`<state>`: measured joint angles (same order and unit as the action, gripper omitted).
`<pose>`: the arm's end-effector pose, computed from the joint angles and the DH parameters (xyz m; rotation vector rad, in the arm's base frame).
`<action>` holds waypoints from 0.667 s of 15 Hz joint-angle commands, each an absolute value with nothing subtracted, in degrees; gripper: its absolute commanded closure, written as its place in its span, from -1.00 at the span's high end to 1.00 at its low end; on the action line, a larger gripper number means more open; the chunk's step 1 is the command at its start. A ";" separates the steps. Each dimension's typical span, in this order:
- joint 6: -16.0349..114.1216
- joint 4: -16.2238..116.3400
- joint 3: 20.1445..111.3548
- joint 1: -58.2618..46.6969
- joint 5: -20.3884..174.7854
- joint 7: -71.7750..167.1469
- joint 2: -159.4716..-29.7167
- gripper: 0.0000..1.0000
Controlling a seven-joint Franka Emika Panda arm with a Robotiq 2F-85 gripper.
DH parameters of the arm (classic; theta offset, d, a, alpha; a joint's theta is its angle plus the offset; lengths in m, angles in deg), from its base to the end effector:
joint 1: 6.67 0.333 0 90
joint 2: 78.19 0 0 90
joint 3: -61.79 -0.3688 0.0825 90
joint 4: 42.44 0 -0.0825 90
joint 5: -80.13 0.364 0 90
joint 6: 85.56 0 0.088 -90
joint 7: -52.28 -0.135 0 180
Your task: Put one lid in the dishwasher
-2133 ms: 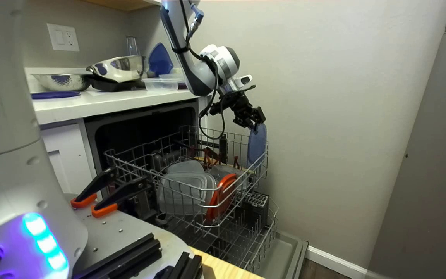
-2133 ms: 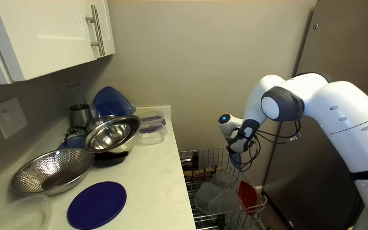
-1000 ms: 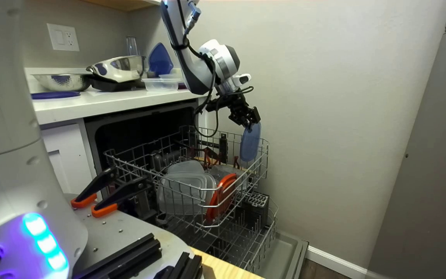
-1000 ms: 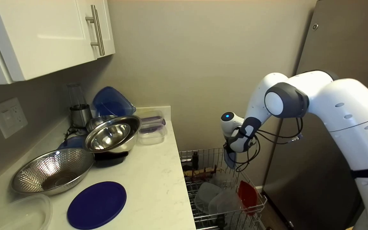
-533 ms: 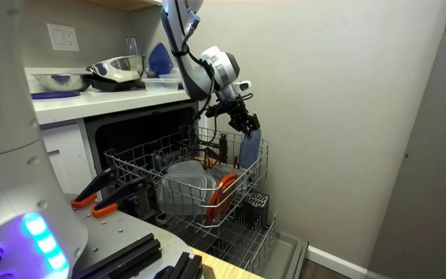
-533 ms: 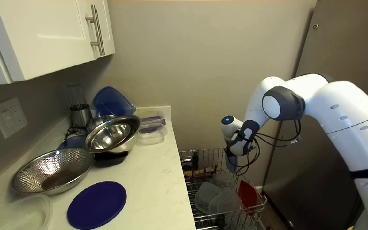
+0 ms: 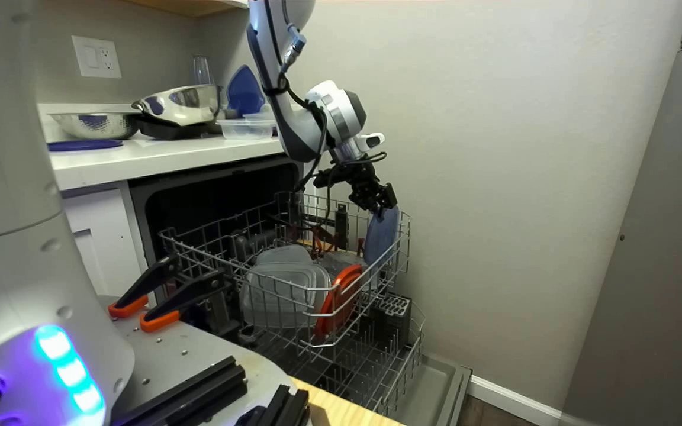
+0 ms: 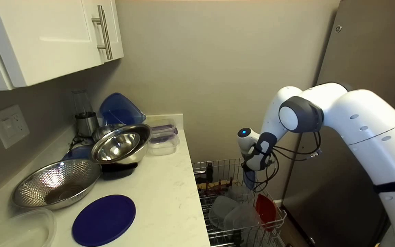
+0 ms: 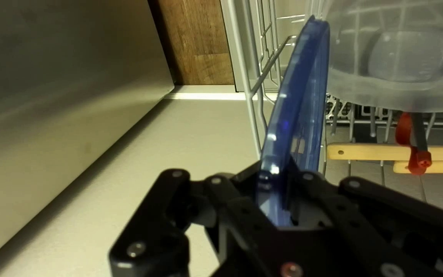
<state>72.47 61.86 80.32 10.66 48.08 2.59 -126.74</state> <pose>0.6727 0.0214 0.1204 2.7038 -0.3446 0.3625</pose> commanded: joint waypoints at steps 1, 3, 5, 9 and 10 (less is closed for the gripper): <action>73.68 61.18 80.39 10.93 50.69 6.45 -128.73 -0.93; 73.68 60.67 80.13 11.07 51.24 7.65 -129.76 -0.93; 73.61 60.12 79.98 11.23 51.93 8.82 -130.71 -0.93; 73.29 59.02 79.91 11.59 53.72 11.19 -132.16 -0.93; 73.16 58.79 80.05 11.78 53.98 11.58 -132.42 -0.93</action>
